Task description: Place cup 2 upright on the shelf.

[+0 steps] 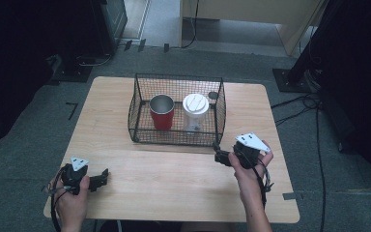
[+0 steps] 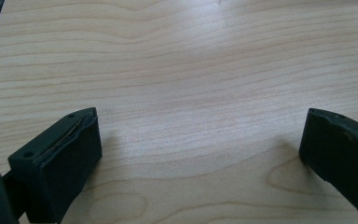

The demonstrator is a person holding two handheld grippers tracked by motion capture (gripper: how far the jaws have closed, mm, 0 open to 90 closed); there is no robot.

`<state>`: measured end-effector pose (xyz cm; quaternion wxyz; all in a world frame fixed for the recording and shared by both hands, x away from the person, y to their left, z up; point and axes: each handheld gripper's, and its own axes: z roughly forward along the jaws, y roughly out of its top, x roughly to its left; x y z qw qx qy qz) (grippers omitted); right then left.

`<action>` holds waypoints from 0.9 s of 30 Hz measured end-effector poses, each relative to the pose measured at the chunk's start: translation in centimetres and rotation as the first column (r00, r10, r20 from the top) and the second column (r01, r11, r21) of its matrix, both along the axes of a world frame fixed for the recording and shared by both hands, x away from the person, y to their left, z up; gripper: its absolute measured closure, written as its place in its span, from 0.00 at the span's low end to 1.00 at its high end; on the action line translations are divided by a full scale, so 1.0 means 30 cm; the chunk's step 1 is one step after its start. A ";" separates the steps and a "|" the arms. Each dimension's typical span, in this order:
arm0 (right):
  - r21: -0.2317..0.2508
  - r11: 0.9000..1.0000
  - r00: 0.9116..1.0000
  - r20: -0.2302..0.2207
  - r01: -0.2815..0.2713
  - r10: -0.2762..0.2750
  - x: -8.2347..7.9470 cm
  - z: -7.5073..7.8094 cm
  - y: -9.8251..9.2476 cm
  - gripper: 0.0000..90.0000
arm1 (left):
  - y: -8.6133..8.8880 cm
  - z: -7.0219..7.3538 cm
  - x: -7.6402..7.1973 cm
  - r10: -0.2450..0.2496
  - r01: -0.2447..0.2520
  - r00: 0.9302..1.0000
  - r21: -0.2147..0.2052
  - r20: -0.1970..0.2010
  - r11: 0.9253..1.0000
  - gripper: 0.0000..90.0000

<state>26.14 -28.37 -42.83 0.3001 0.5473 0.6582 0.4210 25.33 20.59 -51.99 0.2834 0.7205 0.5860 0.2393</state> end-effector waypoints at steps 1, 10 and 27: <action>0.000 1.000 1.000 -0.003 0.003 -0.003 -0.004 -0.006 -0.009 0.00 | 0.000 0.000 0.000 0.000 0.000 1.000 0.000 0.000 1.000 0.00; -0.003 0.999 0.999 -0.017 0.043 -0.043 -0.038 -0.048 -0.085 0.00 | 0.000 0.000 0.000 0.000 0.000 1.000 0.000 0.000 1.000 0.00; -0.017 0.991 0.988 -0.075 0.136 -0.137 -0.089 -0.184 -0.241 0.00 | 0.001 0.000 0.000 -0.001 0.001 1.000 0.002 -0.001 1.000 0.00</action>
